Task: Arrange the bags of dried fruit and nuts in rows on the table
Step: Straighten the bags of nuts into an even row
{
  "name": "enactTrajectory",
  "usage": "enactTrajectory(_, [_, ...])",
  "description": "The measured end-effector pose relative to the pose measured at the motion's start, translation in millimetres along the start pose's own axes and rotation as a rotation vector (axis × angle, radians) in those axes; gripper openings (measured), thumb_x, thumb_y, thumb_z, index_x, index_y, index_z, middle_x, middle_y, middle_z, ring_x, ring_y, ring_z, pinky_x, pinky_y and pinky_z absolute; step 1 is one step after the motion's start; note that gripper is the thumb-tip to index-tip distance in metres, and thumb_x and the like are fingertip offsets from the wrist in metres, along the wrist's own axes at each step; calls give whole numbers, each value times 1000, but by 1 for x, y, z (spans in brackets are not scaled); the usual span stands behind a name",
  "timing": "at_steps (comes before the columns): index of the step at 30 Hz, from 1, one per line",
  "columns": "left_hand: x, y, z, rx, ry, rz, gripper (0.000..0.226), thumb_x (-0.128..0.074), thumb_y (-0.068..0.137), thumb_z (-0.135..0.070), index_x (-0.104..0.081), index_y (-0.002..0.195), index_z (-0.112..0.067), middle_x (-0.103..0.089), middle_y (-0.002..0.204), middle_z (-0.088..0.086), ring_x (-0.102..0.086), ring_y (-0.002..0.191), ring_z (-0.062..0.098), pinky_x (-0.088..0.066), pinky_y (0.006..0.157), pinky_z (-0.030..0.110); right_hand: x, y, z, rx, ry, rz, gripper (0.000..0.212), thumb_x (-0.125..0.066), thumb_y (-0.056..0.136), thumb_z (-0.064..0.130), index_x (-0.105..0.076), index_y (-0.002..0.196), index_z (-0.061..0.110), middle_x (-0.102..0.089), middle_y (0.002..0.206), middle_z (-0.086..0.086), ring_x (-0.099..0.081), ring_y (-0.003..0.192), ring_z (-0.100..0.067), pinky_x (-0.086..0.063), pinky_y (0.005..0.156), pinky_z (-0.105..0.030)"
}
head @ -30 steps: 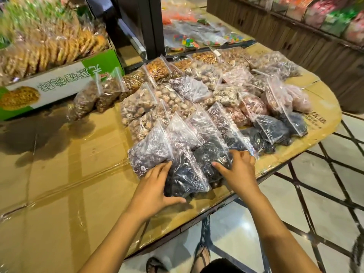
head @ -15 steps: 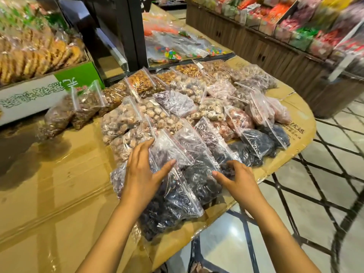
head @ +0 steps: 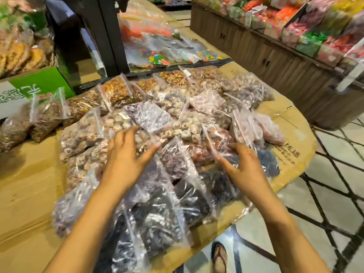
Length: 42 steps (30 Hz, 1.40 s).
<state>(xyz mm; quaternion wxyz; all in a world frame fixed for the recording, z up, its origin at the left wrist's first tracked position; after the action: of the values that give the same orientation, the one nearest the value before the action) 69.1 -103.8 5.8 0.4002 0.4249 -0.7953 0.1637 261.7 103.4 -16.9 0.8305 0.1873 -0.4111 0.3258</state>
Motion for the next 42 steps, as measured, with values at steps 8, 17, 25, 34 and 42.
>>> enactTrajectory(8, [-62, 47, -70, 181, 24, -43, 87, -48, 81, -68, -24, 148, -19, -29, 149, 13, -29, 138, 31, -29, 110, 48, 60, 110, -61, 171, 34, 76, 47, -63, 84, 43, -52, 122, 18, -56, 119, -9, -48, 114, -25, -42, 91, -37])
enactTrajectory(17, [-63, 98, -68, 258, 113, -69, 86, -55, 83, -63, -21, 149, -21, -27, 153, 12, -26, 140, 31, -28, 113, 50, 50, 189, -50, 187, 69, 304, 62, -58, 80, 59, -50, 128, 20, -49, 138, -9, -42, 129, -26, -39, 105, -47])
enactTrajectory(25, [-61, 205, -27, 215, 143, 2, 89, -59, 82, -62, -23, 150, -19, -26, 156, 14, -26, 141, 34, -27, 112, 49, -22, 231, -8, 34, 7, 729, 61, -53, 89, 50, -43, 130, 7, -54, 132, -16, -55, 114, -30, -46, 98, -42])
enactTrajectory(34, [-131, 332, -18, -247, 535, 464, 110, -65, 57, -75, -24, 150, -32, -38, 153, 5, -28, 141, 29, -19, 117, 46, -86, 276, 0, 19, -158, 840, 68, -65, 67, 70, -59, 96, 9, -66, 90, -9, -63, 84, -26, -49, 70, -35])
enactTrajectory(42, [-128, 333, -31, -235, 818, 540, 84, -51, 53, -89, -65, 98, -19, -63, 91, -4, -55, 99, 21, -23, 108, 54, -98, 270, 7, -14, -163, 959, 80, -65, 71, 65, -47, 125, 8, -60, 122, -5, -55, 96, -17, -46, 81, -28])
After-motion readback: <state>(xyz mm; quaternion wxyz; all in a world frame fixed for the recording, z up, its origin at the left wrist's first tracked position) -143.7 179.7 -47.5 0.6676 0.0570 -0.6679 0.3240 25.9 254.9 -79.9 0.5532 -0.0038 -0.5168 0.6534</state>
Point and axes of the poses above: each hand's wrist, its own y-axis towards the middle knuckle, its own x-axis out of the back of the hand, z = x × y, the point moved 6 cm from there along y, towards the middle knuckle
